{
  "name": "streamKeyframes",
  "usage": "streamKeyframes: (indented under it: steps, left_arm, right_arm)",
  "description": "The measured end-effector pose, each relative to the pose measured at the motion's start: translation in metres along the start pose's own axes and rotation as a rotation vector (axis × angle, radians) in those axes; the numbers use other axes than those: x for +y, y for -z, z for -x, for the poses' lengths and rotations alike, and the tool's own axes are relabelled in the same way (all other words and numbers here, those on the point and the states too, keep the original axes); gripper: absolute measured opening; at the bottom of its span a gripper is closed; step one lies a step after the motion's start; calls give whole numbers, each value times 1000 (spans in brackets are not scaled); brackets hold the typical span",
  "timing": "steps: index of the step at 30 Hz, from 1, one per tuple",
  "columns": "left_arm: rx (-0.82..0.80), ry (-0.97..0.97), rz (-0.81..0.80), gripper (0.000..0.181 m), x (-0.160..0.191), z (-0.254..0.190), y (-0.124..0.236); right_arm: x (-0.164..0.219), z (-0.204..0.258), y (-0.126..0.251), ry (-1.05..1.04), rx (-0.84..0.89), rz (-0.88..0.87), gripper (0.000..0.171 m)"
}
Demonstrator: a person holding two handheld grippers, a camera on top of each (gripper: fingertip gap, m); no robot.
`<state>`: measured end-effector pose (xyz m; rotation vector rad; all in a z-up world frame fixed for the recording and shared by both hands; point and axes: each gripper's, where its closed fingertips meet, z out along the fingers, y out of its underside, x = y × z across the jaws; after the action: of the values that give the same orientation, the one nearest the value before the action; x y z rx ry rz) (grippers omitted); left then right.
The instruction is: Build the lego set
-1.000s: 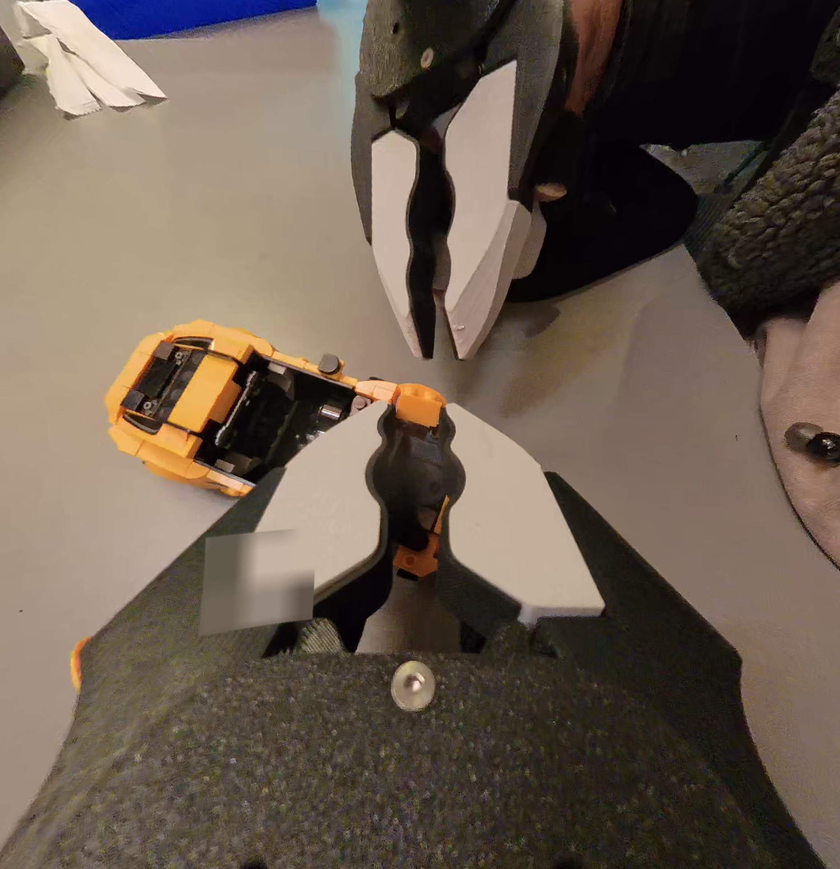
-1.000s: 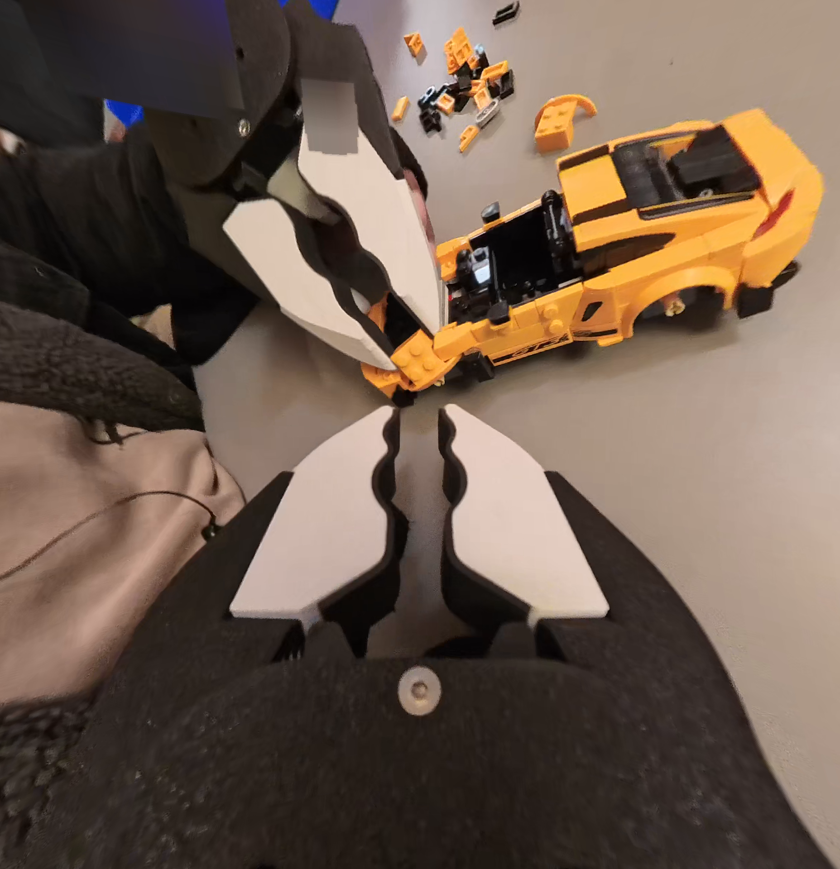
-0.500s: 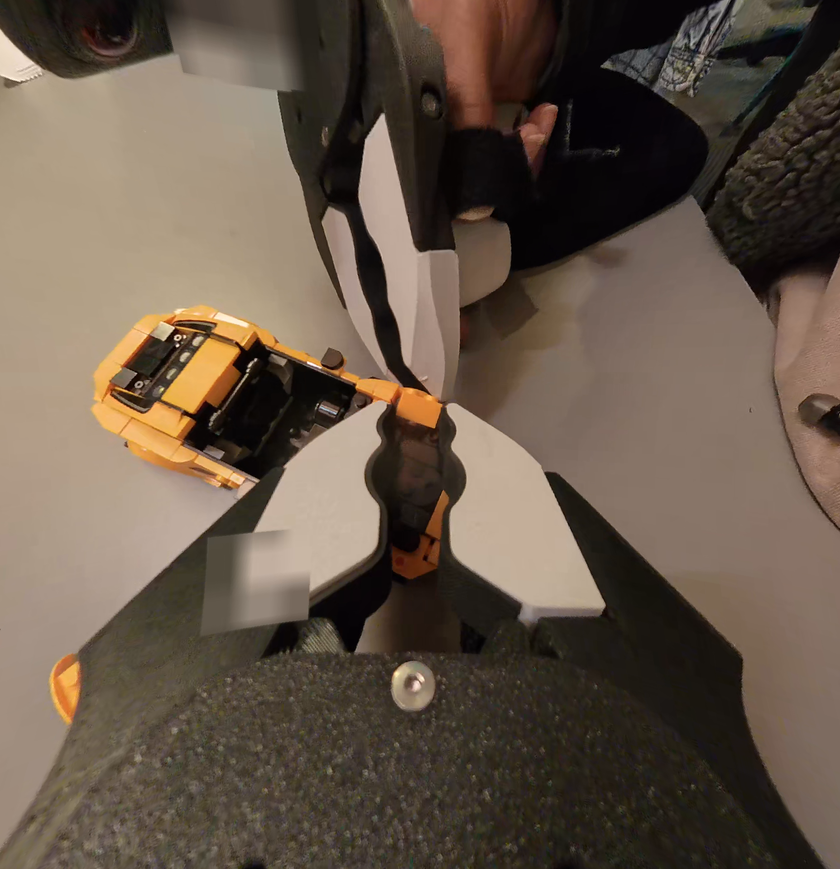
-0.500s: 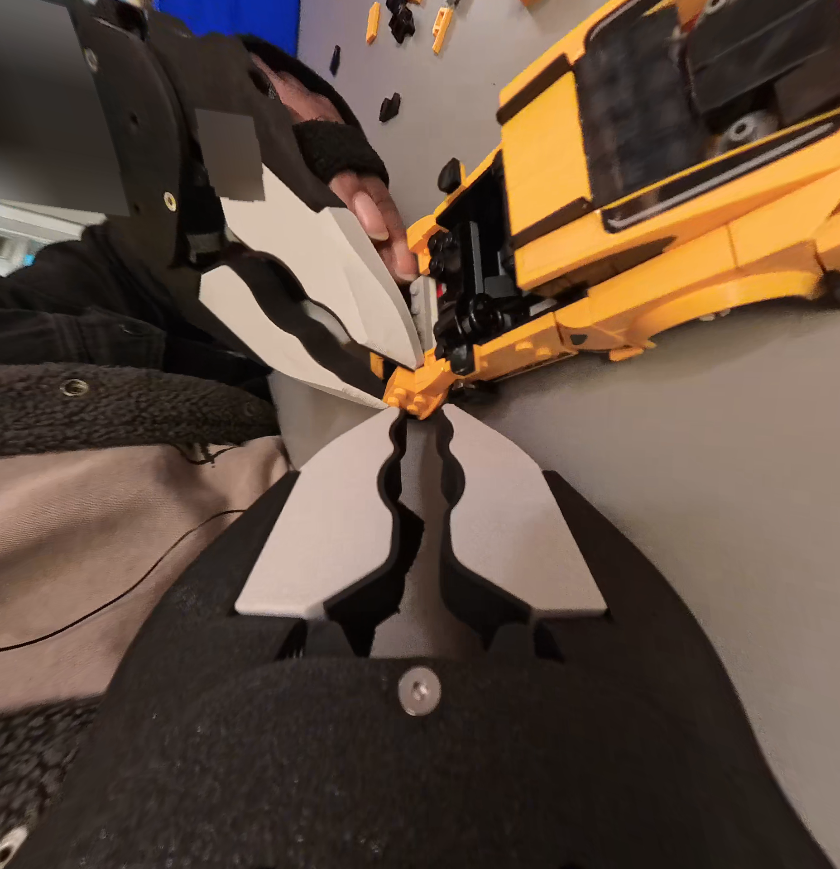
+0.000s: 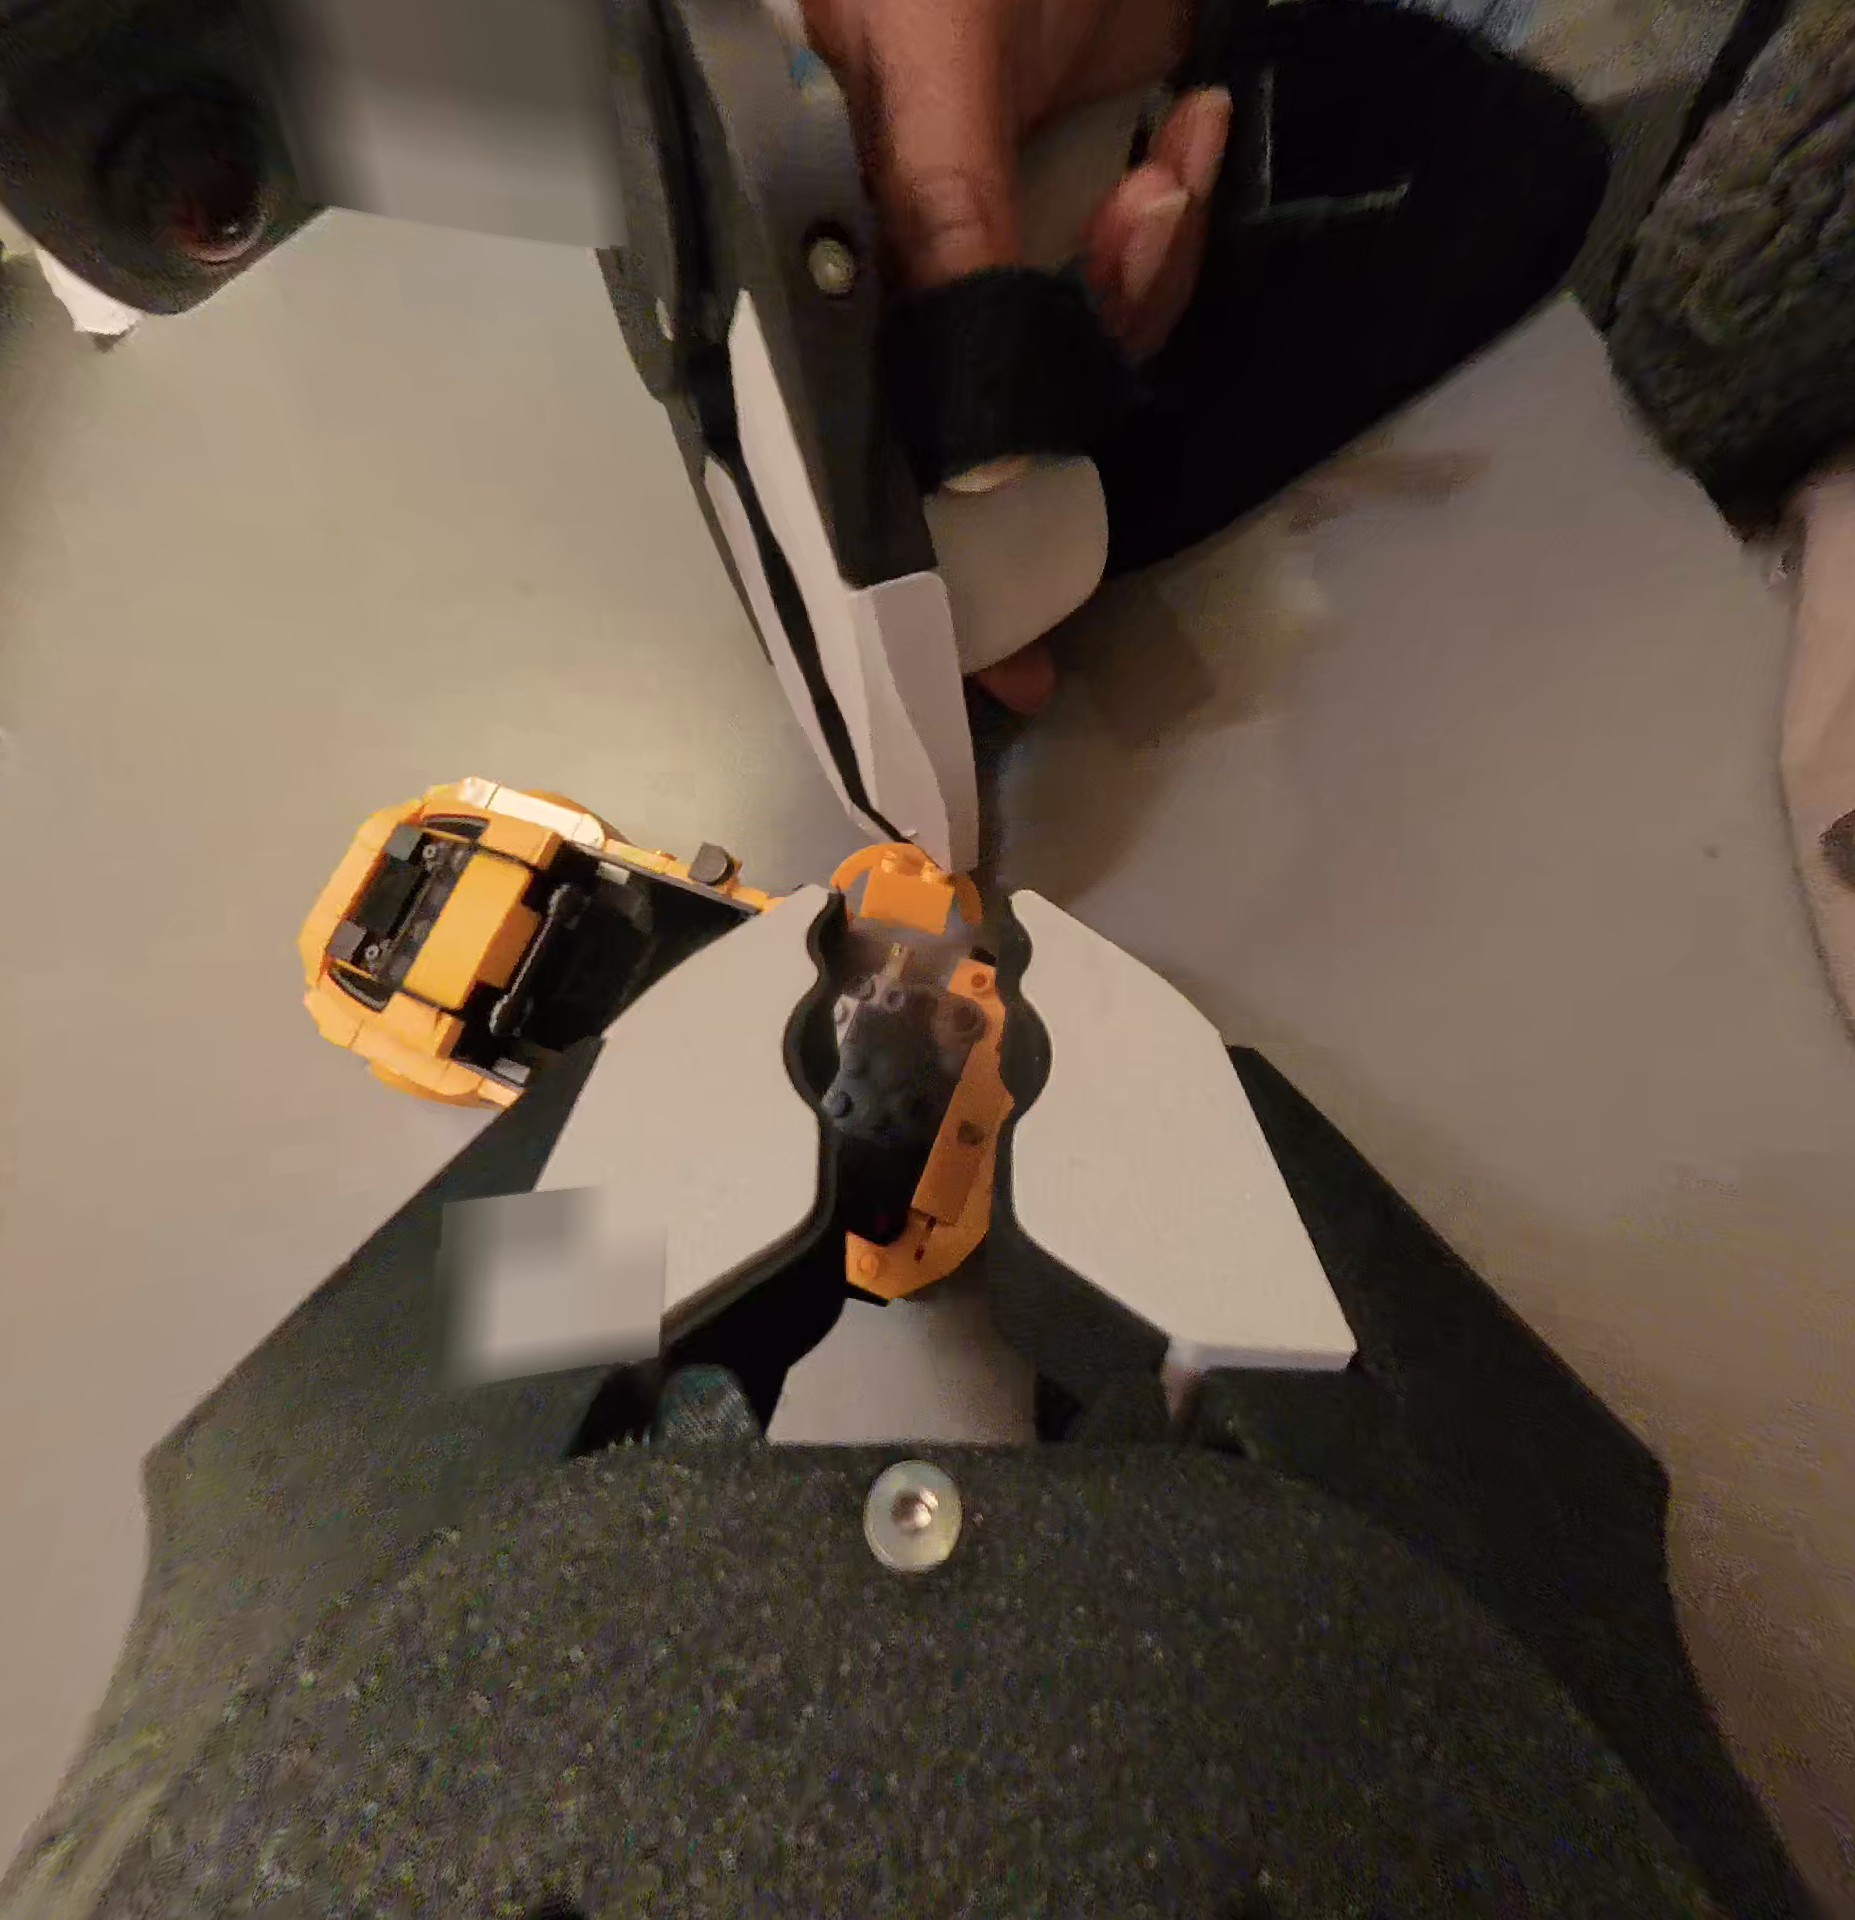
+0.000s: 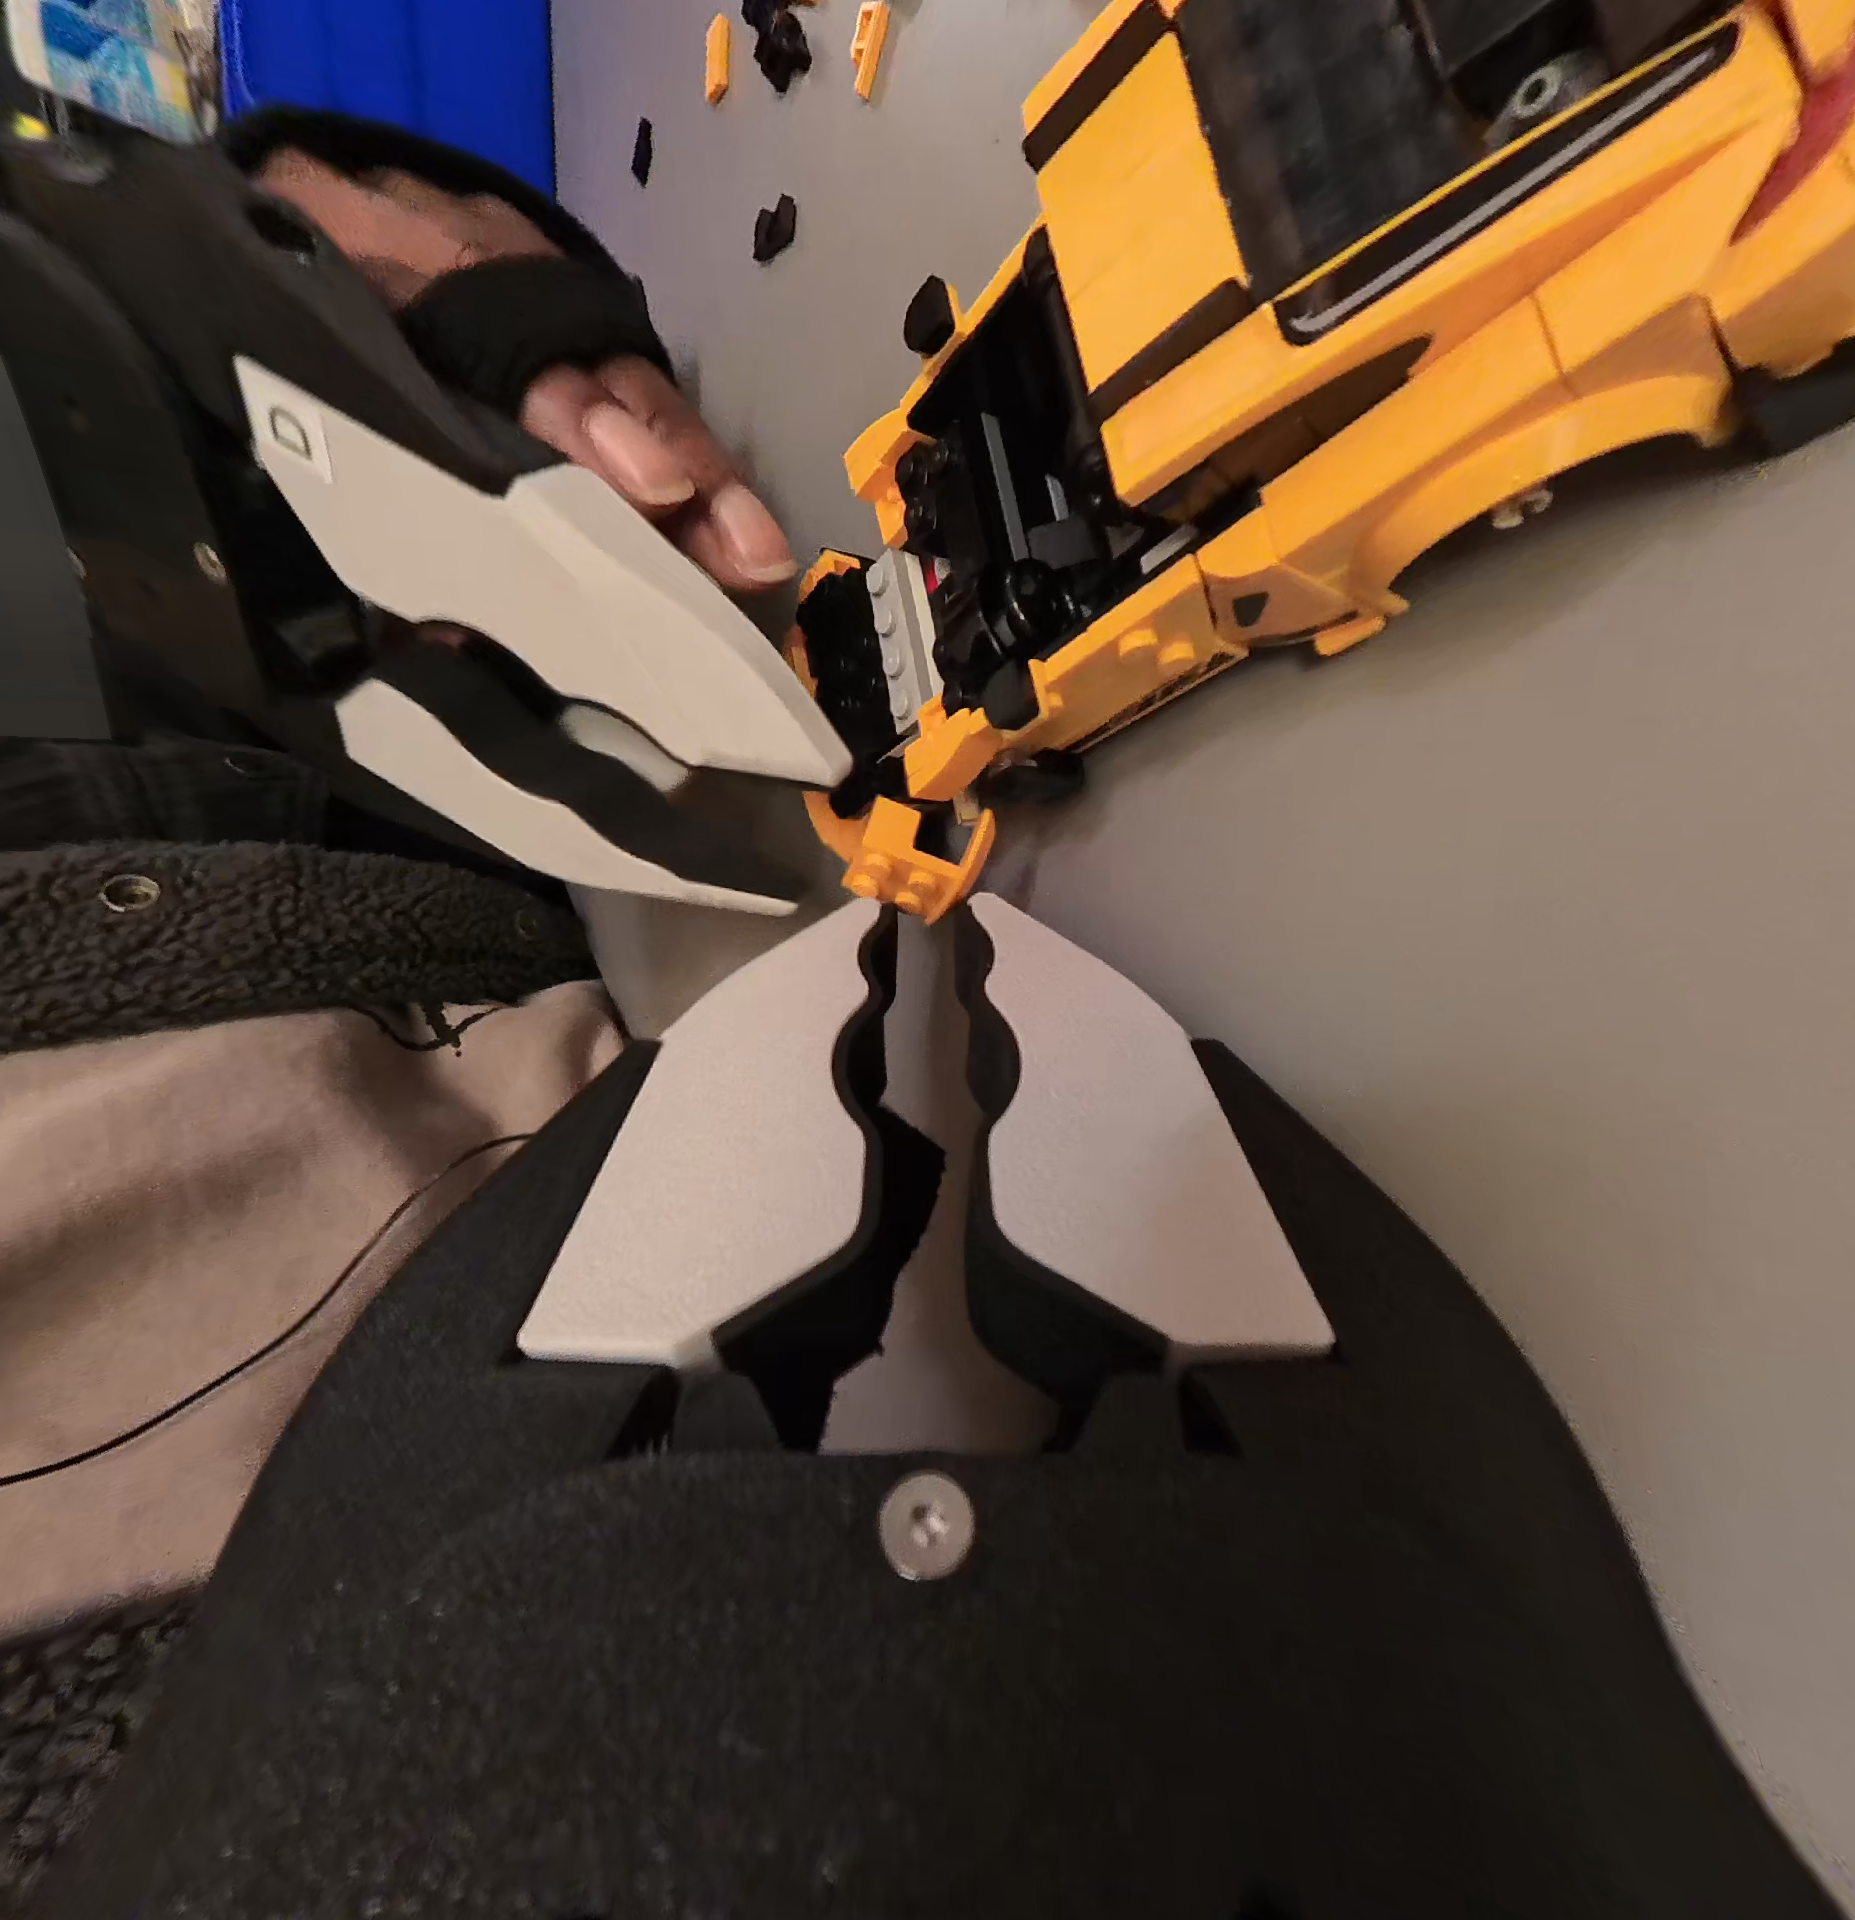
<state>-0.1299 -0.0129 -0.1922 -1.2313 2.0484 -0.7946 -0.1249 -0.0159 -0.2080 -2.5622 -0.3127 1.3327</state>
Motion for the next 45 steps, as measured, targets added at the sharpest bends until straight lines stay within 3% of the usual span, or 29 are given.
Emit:
streamKeyframes:
  steps: [8, 11, 16, 19, 23, 27, 30, 36, 45]
  left_arm:
    - [-72, -154, 28, 17, -4, -2, -2]
    - [-47, -93, -109, 17, -19, 0, 11]
    - [118, 172, -483, 17, -52, 3, 44]
    - [242, 316, -622, 17, -62, 3, 56]
    - [309, 348, -685, 16, -65, 1, 60]
    - [345, 346, -688, 16, -64, -5, 57]
    - [358, 344, -682, 16, -64, -8, 55]
    - [378, 351, -662, 16, -61, -10, 51]
    - [266, 157, -268, 20, -29, -9, 25]
  right_arm:
    - [2, 14, 2, 21, -7, -34, 10]
    - [-3, 31, 13, 93, -113, -111, 10]
    - [-17, 61, 43, 269, -309, -354, 9]
    - [-26, 71, 62, 650, -115, -561, 13]
    - [-15, 79, 53, 1095, 174, -518, 28]
    - [-16, 81, 42, 1155, 215, -466, 36]
    - [-19, 81, 44, 1260, 280, -467, 19]
    - [-16, 82, 41, 1431, 370, -423, 7]
    - [-13, 53, 27, 1547, 486, -295, 4]
